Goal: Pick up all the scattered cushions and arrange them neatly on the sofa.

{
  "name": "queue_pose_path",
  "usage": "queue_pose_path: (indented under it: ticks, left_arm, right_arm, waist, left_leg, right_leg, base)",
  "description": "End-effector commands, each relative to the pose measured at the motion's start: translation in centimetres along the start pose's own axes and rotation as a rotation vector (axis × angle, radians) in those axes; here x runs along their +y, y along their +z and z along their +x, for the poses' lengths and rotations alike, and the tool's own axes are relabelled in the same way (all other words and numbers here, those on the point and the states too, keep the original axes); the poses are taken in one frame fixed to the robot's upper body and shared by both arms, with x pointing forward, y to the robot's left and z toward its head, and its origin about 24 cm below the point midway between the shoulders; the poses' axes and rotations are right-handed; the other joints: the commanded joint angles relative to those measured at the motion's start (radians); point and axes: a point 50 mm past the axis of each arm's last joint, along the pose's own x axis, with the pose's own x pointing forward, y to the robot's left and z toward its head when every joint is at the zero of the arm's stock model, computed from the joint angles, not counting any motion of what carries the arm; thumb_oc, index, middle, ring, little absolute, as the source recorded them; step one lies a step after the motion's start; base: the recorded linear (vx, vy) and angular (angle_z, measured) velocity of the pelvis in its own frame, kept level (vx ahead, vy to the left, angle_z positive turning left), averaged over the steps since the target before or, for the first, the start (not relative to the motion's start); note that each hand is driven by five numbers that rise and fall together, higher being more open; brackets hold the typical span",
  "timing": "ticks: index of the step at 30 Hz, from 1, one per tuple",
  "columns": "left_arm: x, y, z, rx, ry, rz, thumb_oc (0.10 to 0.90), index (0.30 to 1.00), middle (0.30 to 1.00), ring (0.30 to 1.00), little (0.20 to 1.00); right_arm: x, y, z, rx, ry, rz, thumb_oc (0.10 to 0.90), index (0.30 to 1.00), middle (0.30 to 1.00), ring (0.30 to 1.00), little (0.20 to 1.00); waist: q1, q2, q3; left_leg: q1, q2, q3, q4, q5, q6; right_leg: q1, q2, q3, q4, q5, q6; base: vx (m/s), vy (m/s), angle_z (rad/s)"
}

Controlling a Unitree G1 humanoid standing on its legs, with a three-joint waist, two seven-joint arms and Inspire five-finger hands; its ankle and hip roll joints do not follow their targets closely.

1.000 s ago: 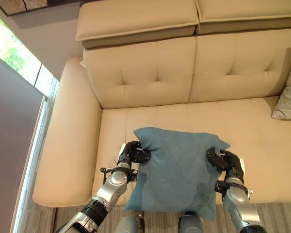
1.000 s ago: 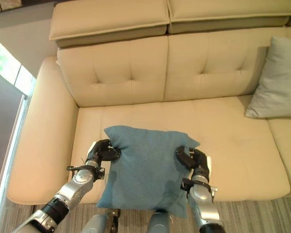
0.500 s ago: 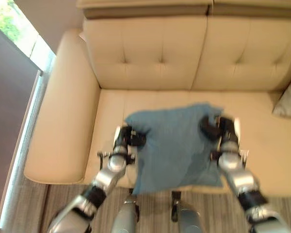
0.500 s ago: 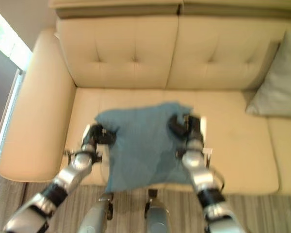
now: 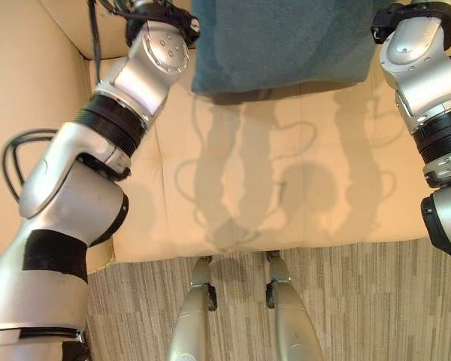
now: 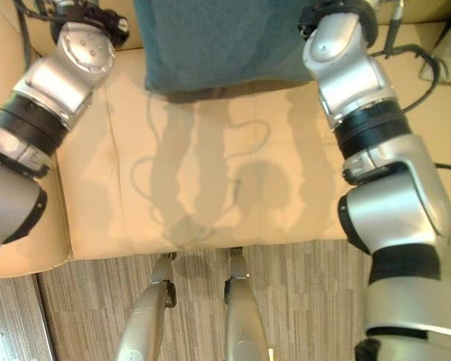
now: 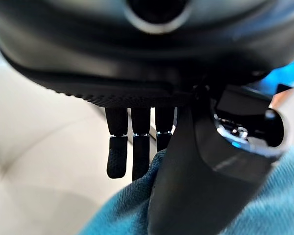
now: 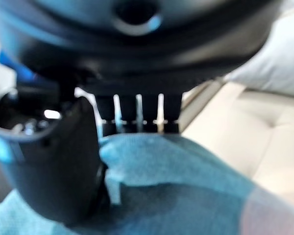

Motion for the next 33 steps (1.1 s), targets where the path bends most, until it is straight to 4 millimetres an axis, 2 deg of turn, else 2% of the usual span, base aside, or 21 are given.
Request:
queue_pose_path:
  ticks: [1, 2, 4, 5, 7, 11, 12, 13, 14, 15, 17, 19, 20, 23, 24, 28, 29, 30, 31, 32, 33]
  left_arm:
    - [1.0, 8.8, 1.6, -0.347, 0.048, 0.035, 0.800, 0.900, 0.900, 0.900, 0.900]
    - [0.3, 5.9, 1.6, -0.251, 0.027, 0.137, 0.800, 0.900, 0.900, 0.900, 0.900]
    - [-0.6, 4.0, 1.0, -0.175, -0.006, 0.149, 0.800, 0.900, 0.900, 0.900, 0.900]
    - [-1.2, 1.8, 0.5, -0.093, -0.035, 0.180, 0.800, 0.900, 0.900, 0.900, 0.900]
    - [-1.9, 0.8, -0.2, -0.051, -0.051, 0.167, 0.800, 0.900, 0.900, 0.900, 0.900]
    - [-3.4, -1.9, -2.2, 0.055, -0.089, 0.096, 0.800, 0.900, 0.900, 0.900, 0.900]
    - [-3.9, -2.8, -3.2, 0.086, -0.102, 0.038, 0.800, 0.900, 0.900, 0.900, 0.900]
    - [-4.1, -3.0, -3.9, 0.119, -0.095, -0.080, 0.800, 0.900, 0.900, 0.900, 0.900]
    - [-4.1, -3.1, -4.0, 0.120, -0.097, -0.079, 0.800, 0.900, 0.900, 0.900, 0.900]
    - [-4.0, -4.1, -5.2, 0.147, -0.104, -0.206, 0.800, 0.900, 0.900, 0.900, 0.900]
    - [-4.0, -5.0, -6.3, 0.174, -0.116, -0.265, 0.800, 0.900, 0.900, 0.900, 0.900]
    - [-3.5, -7.1, -7.9, 0.224, -0.117, -0.309, 0.800, 0.900, 0.900, 0.900, 0.900]
    - [-3.3, -9.4, -10.4, 0.284, -0.143, -0.325, 0.800, 0.900, 0.900, 0.900, 0.900]
    - [-2.3, -13.8, -15.1, 0.389, -0.187, -0.296, 0.800, 0.900, 0.900, 0.900, 0.900]
    - [-2.4, -13.8, -15.4, 0.391, -0.196, -0.293, 0.800, 0.900, 0.900, 0.900, 0.900]
    - [-0.6, -19.8, -21.5, 0.651, -0.174, -0.225, 0.800, 0.900, 0.900, 0.900, 0.900]
    - [-0.1, -20.8, -23.3, 0.719, -0.168, -0.251, 0.800, 0.900, 0.900, 0.900, 0.900]
    - [-0.1, -20.8, -23.4, 0.723, -0.171, -0.250, 0.800, 0.900, 0.900, 0.900, 0.900]
    - [1.4, -22.7, -27.5, 0.835, -0.182, -0.238, 0.800, 0.900, 0.900, 0.900, 0.900]
    - [2.4, -23.5, -29.9, 0.893, -0.190, -0.228, 0.800, 0.900, 0.900, 0.900, 0.900]
    - [2.5, -23.6, -30.1, 0.897, -0.194, -0.227, 0.800, 0.900, 0.900, 0.900, 0.900]
  right_arm:
    - [0.6, 8.5, 1.5, -0.249, 0.013, 0.184, 0.800, 0.900, 0.900, 0.900, 0.900]
    - [2.1, 6.6, 0.9, -0.156, 0.070, 0.172, 0.800, 0.900, 0.900, 0.900, 0.900]
    - [3.2, 5.8, 0.3, -0.100, 0.103, 0.176, 0.800, 0.900, 0.900, 0.900, 0.900]
    - [4.1, 4.8, -0.4, -0.063, 0.140, 0.153, 0.800, 0.900, 0.900, 0.900, 0.900]
    - [4.5, 4.3, -0.8, -0.041, 0.150, 0.140, 0.800, 0.900, 0.900, 0.900, 0.900]
    - [2.7, 1.9, -0.1, -0.006, 0.099, 0.098, 0.800, 0.900, 0.900, 0.900, 0.900]
    - [0.9, -0.2, 0.1, 0.030, 0.058, 0.087, 0.800, 0.900, 0.900, 0.900, 0.900]
    - [0.0, -1.3, -0.1, 0.057, 0.031, 0.116, 0.800, 0.900, 0.900, 0.900, 0.900]
    - [0.1, -1.4, -0.2, 0.059, 0.032, 0.115, 0.800, 0.900, 0.900, 0.900, 0.900]
    - [-1.9, -4.1, -0.7, 0.103, -0.001, 0.103, 0.800, 0.900, 0.900, 0.900, 0.900]
    - [-2.5, -5.7, -1.7, 0.130, -0.006, 0.094, 0.800, 0.900, 0.900, 0.900, 0.900]
    - [-4.4, -9.5, -3.7, 0.200, -0.008, 0.042, 0.800, 0.900, 0.900, 0.900, 0.900]
    - [-6.2, -13.1, -6.5, 0.284, 0.004, -0.008, 0.800, 0.900, 0.900, 0.900, 0.900]
    - [-8.5, -18.7, -13.2, 0.463, 0.044, -0.074, 0.800, 0.900, 0.900, 0.900, 0.900]
    - [-8.6, -18.9, -13.7, 0.471, 0.046, -0.078, 0.800, 0.900, 0.900, 0.900, 0.900]
    - [-10.3, -23.2, -20.7, 0.708, 0.036, -0.117, 0.800, 0.900, 0.900, 0.900, 0.900]
    - [-10.8, -23.8, -21.9, 0.748, 0.038, -0.120, 0.800, 0.900, 0.900, 0.900, 0.900]
    - [-10.9, -23.8, -22.0, 0.750, 0.041, -0.122, 0.800, 0.900, 0.900, 0.900, 0.900]
    - [-12.1, -24.7, -24.8, 0.827, 0.054, -0.124, 0.800, 0.900, 0.900, 0.900, 0.900]
    - [-12.7, -24.9, -26.3, 0.855, 0.084, -0.119, 0.800, 0.900, 0.900, 0.900, 0.900]
    - [-12.7, -24.9, -26.4, 0.858, 0.088, -0.121, 0.800, 0.900, 0.900, 0.900, 0.900]
  waist:
    - [0.008, 0.003, -0.054]
    - [0.002, -0.006, -0.052]
    - [-0.002, -0.009, -0.050]
    - [-0.004, -0.014, -0.049]
    - [-0.003, -0.017, -0.047]
    - [0.006, -0.017, -0.043]
    - [0.012, -0.017, -0.046]
    - [0.018, -0.019, -0.048]
    - [0.017, -0.019, -0.050]
    - [0.026, -0.016, -0.058]
    - [0.031, -0.019, -0.068]
    - [0.038, -0.016, -0.087]
    - [0.041, -0.012, -0.111]
    - [0.043, -0.015, -0.155]
    - [0.047, -0.018, -0.161]
    - [0.054, -0.023, -0.224]
    - [0.057, -0.023, -0.238]
    - [0.056, -0.023, -0.240]
    - [0.059, -0.020, -0.258]
    - [0.062, -0.020, -0.270]
    - [0.061, -0.021, -0.273]
  left_leg:
    - [0.032, 0.031, 0.003, -0.054, -0.082, -0.058]
    - [0.025, 0.030, 0.009, -0.054, -0.077, -0.061]
    - [0.027, 0.029, 0.009, -0.054, -0.077, -0.061]
    - [0.035, 0.028, 0.008, -0.054, -0.077, -0.059]
    - [0.048, 0.027, 0.005, -0.054, -0.079, -0.057]
    - [0.097, 0.018, -0.003, -0.054, -0.086, -0.052]
    - [0.123, 0.014, -0.006, -0.054, -0.095, -0.049]
    - [0.148, 0.011, -0.010, -0.054, -0.108, -0.047]
    - [0.145, 0.011, -0.011, -0.054, -0.104, -0.046]
    - [0.178, 0.008, -0.015, -0.054, -0.117, -0.042]
    - [0.204, 0.008, -0.020, -0.054, -0.127, -0.040]
    - [0.241, 0.009, -0.024, -0.054, -0.140, -0.036]
    - [0.283, 0.008, -0.028, -0.054, -0.156, -0.031]
    - [0.344, 0.010, -0.037, -0.054, -0.176, -0.024]
    - [0.348, 0.010, -0.038, -0.054, -0.177, -0.024]
    - [0.414, 0.009, -0.044, -0.054, -0.195, -0.015]
    - [0.429, 0.010, -0.044, -0.054, -0.198, -0.013]
    - [0.432, 0.010, -0.044, -0.054, -0.199, -0.013]
    - [0.459, 0.013, -0.044, -0.054, -0.205, -0.009]
    - [0.474, 0.015, -0.043, -0.054, -0.210, -0.007]
    - [0.477, 0.015, -0.043, -0.054, -0.211, -0.007]
  right_leg:
    - [-0.004, 0.020, 0.007, 0.065, -0.124, 0.047]
    - [-0.004, 0.020, 0.009, 0.043, -0.108, 0.048]
    - [-0.001, 0.021, 0.009, 0.031, -0.102, 0.048]
    - [0.007, 0.022, 0.012, 0.026, -0.099, 0.045]
    - [0.024, 0.024, 0.009, 0.021, -0.101, 0.044]
    - [0.080, 0.028, -0.002, 0.021, -0.113, 0.041]
    - [0.111, 0.030, -0.009, 0.022, -0.124, 0.040]
    - [0.138, 0.031, -0.014, 0.021, -0.136, 0.038]
    - [0.137, 0.031, -0.015, 0.019, -0.132, 0.038]
    - [0.173, 0.029, -0.024, 0.024, -0.147, 0.036]
    - [0.202, 0.029, -0.030, 0.022, -0.156, 0.035]
    - [0.242, 0.028, -0.040, 0.026, -0.174, 0.033]
    - [0.288, 0.027, -0.050, 0.028, -0.192, 0.030]
    - [0.348, 0.024, -0.069, 0.033, -0.217, 0.029]
    - [0.353, 0.024, -0.070, 0.031, -0.217, 0.030]
    - [0.416, 0.027, -0.077, 0.033, -0.236, 0.027]
    - [0.432, 0.027, -0.078, 0.034, -0.242, 0.027]
    - [0.435, 0.027, -0.078, 0.034, -0.242, 0.027]
    - [0.460, 0.027, -0.080, 0.048, -0.257, 0.024]
    - [0.475, 0.028, -0.080, 0.057, -0.268, 0.022]
    - [0.477, 0.027, -0.080, 0.058, -0.270, 0.022]
  base:
    - [0.02, 0.003, 0.13]
    - [0.03, 0.001, -0.14]
    - [0.04, 0.006, -0.51]
    - [0.04, -0.001, -0.26]
    - [0.03, -0.018, 0.41]
    - [0.04, -0.043, -0.08]
    - [0.10, -0.077, -0.16]
    - [0.07, -0.056, 0.00]
    - [0.09, -0.060, 0.05]
    - [0.05, -0.033, 0.13]
    - [0.10, -0.060, 0.29]
    - [0.16, -0.057, 0.29]
    - [0.20, -0.040, 0.27]
    - [0.15, -0.037, 0.29]
    - [0.10, -0.028, 0.21]
    - [0.10, -0.051, 0.02]
    - [0.06, -0.047, -0.10]
    - [0.06, -0.067, -0.09]
    - [0.05, -0.079, -0.03]
    - [0.05, -0.080, -0.01]
    - [0.06, -0.082, 0.05]
